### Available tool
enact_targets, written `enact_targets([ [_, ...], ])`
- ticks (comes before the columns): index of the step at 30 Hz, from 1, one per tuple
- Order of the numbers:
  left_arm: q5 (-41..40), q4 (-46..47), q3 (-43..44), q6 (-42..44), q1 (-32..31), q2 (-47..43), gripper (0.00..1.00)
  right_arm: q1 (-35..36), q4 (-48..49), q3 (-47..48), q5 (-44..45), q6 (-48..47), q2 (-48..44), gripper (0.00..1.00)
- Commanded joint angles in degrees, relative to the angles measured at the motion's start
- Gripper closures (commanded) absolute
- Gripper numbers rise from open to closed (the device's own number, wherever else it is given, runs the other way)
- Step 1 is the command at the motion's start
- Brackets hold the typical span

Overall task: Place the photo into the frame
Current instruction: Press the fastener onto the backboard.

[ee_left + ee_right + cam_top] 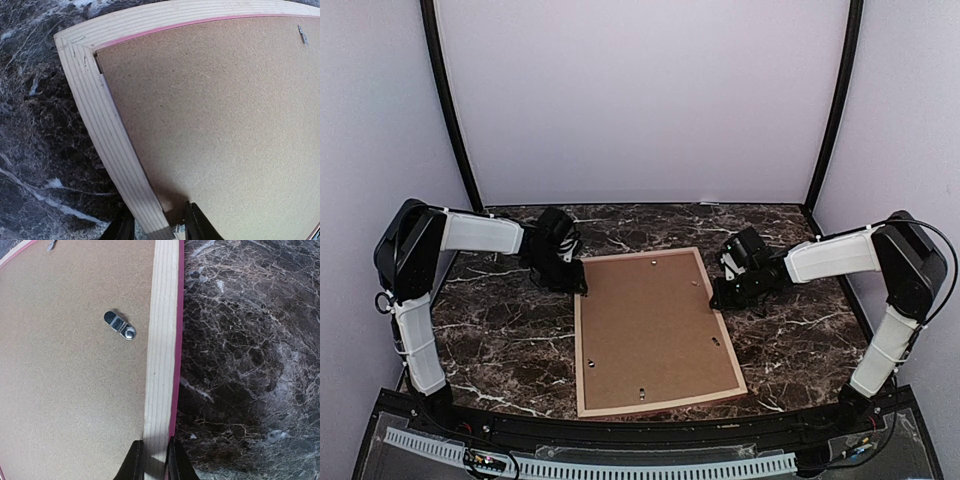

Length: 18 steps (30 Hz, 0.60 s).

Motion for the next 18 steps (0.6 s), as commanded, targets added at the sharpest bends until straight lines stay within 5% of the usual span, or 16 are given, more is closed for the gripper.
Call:
enact_targets([
  [1, 3.47, -4.02, -2.0, 0.98, -1.22, -0.9, 0.65, 0.26, -0.92, -1.38, -3.53, 0.03, 2.25, 1.0],
  [5, 2.96, -4.23, -0.94, 0.9, -1.05, -1.58, 0.59, 0.31, -1.16, -1.22, -3.28, -0.04, 2.36, 1.0],
  [11, -0.11, -3.69, 0.67, 0.76, -0.93, -4.09, 0.35, 0.26, -1.35, -1.03, -3.09, -0.06, 2.52, 1.0],
  [18, 0.1, -1.18, -3.79, 0.21, -2.15, -10.4, 0.24, 0.26, -1.54, -0.28, -2.93, -0.05, 2.92, 1.0],
])
